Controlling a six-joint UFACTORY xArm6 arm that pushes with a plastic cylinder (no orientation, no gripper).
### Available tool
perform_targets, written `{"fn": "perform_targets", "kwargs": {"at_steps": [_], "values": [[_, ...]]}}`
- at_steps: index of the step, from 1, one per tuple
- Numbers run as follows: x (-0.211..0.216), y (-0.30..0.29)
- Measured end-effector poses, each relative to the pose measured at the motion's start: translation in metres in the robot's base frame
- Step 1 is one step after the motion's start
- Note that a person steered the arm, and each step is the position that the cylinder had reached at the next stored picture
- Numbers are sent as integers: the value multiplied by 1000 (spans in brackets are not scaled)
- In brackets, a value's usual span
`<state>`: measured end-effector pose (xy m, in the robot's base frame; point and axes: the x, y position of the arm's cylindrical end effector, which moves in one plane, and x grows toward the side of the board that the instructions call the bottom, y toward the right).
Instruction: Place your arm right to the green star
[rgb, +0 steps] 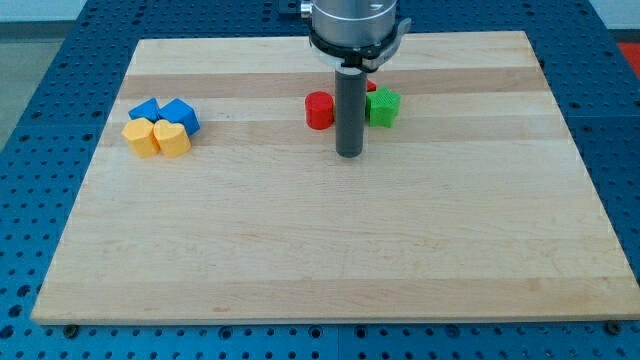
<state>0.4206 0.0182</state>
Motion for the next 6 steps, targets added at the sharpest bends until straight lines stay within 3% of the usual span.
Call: {"fn": "perform_targets", "kwargs": {"at_steps": [2, 3, 4, 6], "values": [[0, 25], [-3, 108], [-43, 147], [-74, 90]]}}
